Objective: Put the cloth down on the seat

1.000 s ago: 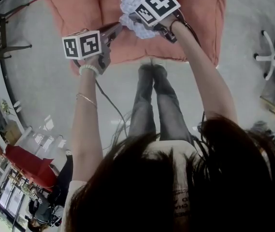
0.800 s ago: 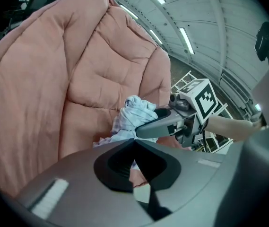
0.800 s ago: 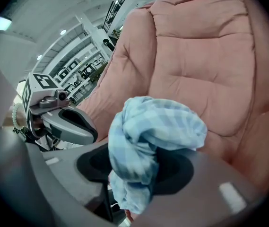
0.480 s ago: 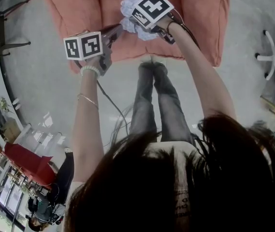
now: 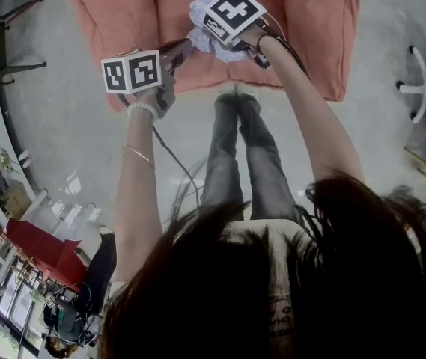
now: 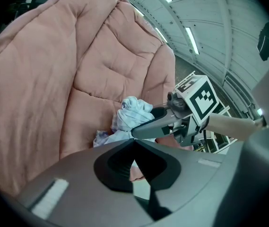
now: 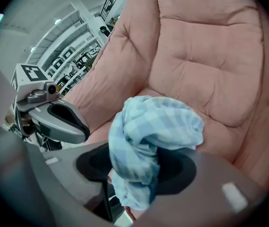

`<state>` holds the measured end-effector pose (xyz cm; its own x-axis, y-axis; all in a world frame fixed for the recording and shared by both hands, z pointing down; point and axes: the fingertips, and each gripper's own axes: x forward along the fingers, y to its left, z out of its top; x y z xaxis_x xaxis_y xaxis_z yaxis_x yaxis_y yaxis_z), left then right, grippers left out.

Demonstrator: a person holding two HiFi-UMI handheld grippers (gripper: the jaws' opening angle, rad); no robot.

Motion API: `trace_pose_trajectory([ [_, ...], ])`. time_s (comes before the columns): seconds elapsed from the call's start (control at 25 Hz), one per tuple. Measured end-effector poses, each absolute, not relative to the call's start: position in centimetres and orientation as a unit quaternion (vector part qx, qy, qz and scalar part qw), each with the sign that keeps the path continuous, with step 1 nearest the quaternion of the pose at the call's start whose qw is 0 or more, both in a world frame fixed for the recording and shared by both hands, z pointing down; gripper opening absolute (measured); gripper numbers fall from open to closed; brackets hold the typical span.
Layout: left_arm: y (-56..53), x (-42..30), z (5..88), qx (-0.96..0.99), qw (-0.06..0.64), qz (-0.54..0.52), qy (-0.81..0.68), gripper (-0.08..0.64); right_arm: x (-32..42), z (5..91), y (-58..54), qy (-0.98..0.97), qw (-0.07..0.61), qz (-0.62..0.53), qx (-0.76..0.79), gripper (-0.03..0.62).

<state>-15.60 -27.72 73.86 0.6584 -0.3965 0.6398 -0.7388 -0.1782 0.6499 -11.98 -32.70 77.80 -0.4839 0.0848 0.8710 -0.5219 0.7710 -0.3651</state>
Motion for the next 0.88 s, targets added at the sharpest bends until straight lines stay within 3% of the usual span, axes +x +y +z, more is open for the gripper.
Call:
trace_pose_trajectory([
  [0.4,-27.39,-15.16,73.91,0.747,0.523,0.166,-0.376,-0.002,-11.21,78.37,-32.52,-0.802,0.479,0.318,0.161,0.273],
  [0.88,-28.18,-14.74,73.98,0.748,0.522,0.163,-0.377,-0.002,-11.96,77.64,-33.02,-0.818,0.445,0.330,0.155,0.275],
])
